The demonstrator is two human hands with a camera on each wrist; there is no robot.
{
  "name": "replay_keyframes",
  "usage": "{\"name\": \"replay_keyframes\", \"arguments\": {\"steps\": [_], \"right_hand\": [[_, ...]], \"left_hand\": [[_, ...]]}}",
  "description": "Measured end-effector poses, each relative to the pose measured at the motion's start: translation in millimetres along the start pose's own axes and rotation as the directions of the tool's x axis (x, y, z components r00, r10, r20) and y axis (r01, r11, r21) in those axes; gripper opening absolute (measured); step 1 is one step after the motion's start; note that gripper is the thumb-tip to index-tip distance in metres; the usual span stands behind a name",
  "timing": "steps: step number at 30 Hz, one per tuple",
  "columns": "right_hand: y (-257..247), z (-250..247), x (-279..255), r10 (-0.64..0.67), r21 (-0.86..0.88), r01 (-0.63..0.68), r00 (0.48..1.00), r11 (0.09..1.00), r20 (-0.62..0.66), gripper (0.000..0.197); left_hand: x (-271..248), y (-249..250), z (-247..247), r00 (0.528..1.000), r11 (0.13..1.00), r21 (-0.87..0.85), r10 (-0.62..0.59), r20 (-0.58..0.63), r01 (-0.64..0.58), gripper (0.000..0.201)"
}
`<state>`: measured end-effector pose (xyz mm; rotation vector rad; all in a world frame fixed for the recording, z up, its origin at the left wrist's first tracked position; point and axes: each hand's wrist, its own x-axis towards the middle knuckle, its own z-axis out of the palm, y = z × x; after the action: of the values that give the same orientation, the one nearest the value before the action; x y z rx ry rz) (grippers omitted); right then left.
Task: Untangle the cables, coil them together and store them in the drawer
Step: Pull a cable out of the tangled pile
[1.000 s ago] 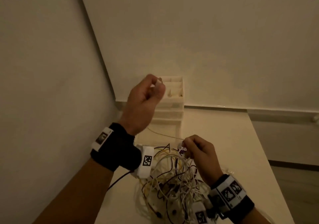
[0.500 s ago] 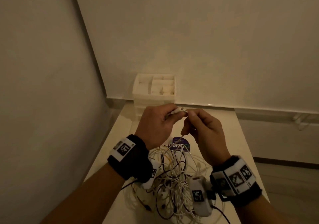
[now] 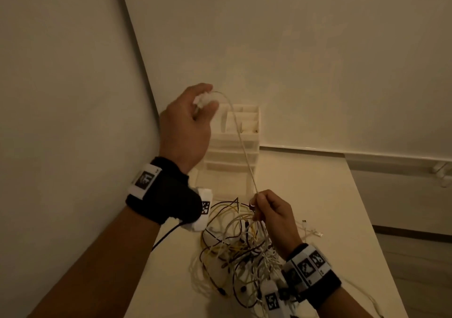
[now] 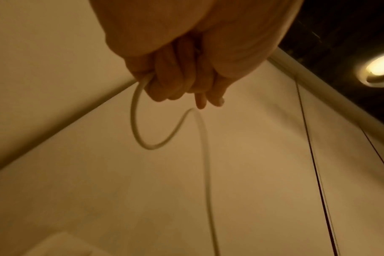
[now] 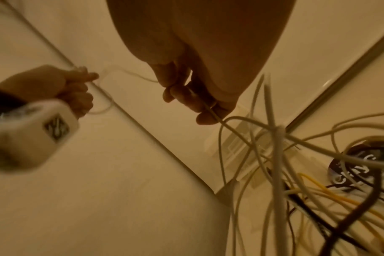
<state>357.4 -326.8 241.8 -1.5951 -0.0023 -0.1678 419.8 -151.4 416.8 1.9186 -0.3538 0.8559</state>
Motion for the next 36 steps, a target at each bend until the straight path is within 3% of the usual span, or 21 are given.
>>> {"name": "replay_keyframes", "arguments": {"steps": [2,5,7,9,11,16,20,24,27,28,31,34,36], "right_hand": [[-7.8,-2.9,5.7,-0.005,-0.008,0.005,1.000,1.000,-0.025,0.030],[-31.9,-8.1,13.8,-0.031,0.020,0.031,0.999,0.999,0.008,0.029],[-49.4,-13.3,16.7,-0.033,0.073,0.029,0.998,0.997,0.058,0.027],[-64.2,-19.3,18.2,-0.034,0.123,0.020,0.993,0.992,0.116,0.029],[-74.6,-23.8,17.8,-0.055,0.122,0.038,0.989,0.992,0.136,0.030],[-76.6,-25.7,12.2,-0.100,0.176,0.079,0.989,0.981,0.112,0.030],[-52.5,-20.1,6.6,-0.081,0.161,0.061,0.989,0.985,0.125,0.028],[-23.2,-13.8,2.6,-0.059,0.085,0.050,0.993,0.995,0.102,0.029],[-14.2,-11.4,4.0,-0.018,0.107,0.013,0.999,0.994,0.046,0.031],[-14.3,-11.0,5.3,0.003,0.133,-0.006,1.000,0.991,0.027,0.032],[-23.6,-10.8,9.8,0.034,0.180,-0.037,0.999,0.983,0.022,0.033],[-44.8,-10.0,14.7,0.009,0.158,-0.019,0.998,0.987,0.067,0.031],[-61.1,-10.3,16.6,-0.019,0.174,-0.002,0.993,0.985,0.117,0.028]], "left_hand": [[-26.3,-2.7,4.2,0.982,0.998,0.045,0.033,0.183,-0.042,0.033],[-63.6,-5.8,20.5,0.848,0.987,0.089,0.065,0.527,-0.131,0.031],[-78.3,-12.6,31.6,0.817,0.990,0.089,0.037,0.576,-0.107,0.025],[-83.9,-17.9,39.0,0.856,0.997,0.040,0.029,0.516,-0.059,0.015],[-83.2,-17.1,44.3,0.894,0.994,0.044,0.067,0.443,-0.096,0.011],[-60.2,-2.6,48.5,0.928,0.978,0.119,0.120,0.353,-0.171,0.014],[-23.3,7.2,35.2,0.984,0.986,0.089,0.128,0.121,-0.139,0.014],[7.2,6.1,14.8,0.988,0.987,0.104,0.131,-0.083,-0.122,0.015],[5.0,-1.4,3.3,0.989,0.987,0.137,0.104,-0.105,-0.089,0.011],[-1.4,-0.4,0.3,0.992,0.989,0.119,0.098,-0.081,-0.088,0.009],[-31.2,5.6,0.1,0.986,0.991,0.049,0.115,0.122,-0.122,0.036],[-60.1,5.7,12.4,0.874,0.980,0.040,0.153,0.461,-0.193,0.038],[-71.0,-1.4,23.0,0.819,0.980,0.041,0.141,0.556,-0.196,0.031]]}}
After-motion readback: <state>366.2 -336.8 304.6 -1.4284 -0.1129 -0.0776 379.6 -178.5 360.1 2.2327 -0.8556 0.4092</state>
